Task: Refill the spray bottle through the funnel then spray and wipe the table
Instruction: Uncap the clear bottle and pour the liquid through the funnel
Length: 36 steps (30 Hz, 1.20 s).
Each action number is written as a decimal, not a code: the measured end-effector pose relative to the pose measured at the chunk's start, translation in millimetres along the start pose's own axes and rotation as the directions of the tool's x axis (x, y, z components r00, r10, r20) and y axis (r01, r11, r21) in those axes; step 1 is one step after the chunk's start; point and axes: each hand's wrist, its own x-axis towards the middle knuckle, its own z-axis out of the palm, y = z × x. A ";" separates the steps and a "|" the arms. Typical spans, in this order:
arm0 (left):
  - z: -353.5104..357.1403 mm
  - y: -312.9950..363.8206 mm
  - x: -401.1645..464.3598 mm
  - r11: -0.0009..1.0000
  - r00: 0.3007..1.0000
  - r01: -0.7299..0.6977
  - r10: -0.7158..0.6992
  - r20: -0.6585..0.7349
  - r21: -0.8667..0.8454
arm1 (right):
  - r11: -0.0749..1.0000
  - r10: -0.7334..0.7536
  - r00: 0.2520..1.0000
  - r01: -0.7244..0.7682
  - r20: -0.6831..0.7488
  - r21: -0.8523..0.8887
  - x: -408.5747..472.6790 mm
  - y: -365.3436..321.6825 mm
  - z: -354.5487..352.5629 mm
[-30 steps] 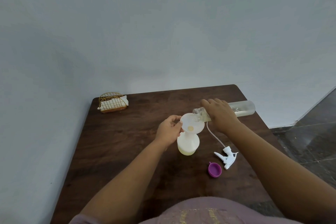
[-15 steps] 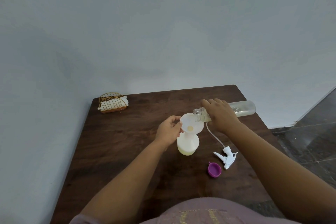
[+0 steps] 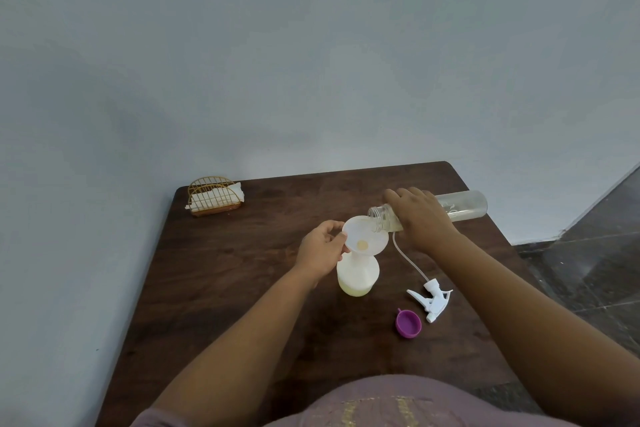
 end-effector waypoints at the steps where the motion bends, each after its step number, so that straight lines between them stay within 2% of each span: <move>1: 0.0 -0.4 0.3 1.000 1.000 0.000 0.000 0.000 -0.001 | 1.000 -0.001 1.000 0.001 -0.002 -0.001 0.0 0.0 -0.1; 36: -1.6 -0.1 1.7 1.000 1.000 -0.002 0.002 0.004 -0.004 | 1.000 0.001 0.999 -0.001 -0.035 0.001 2.0 -1.2 4.1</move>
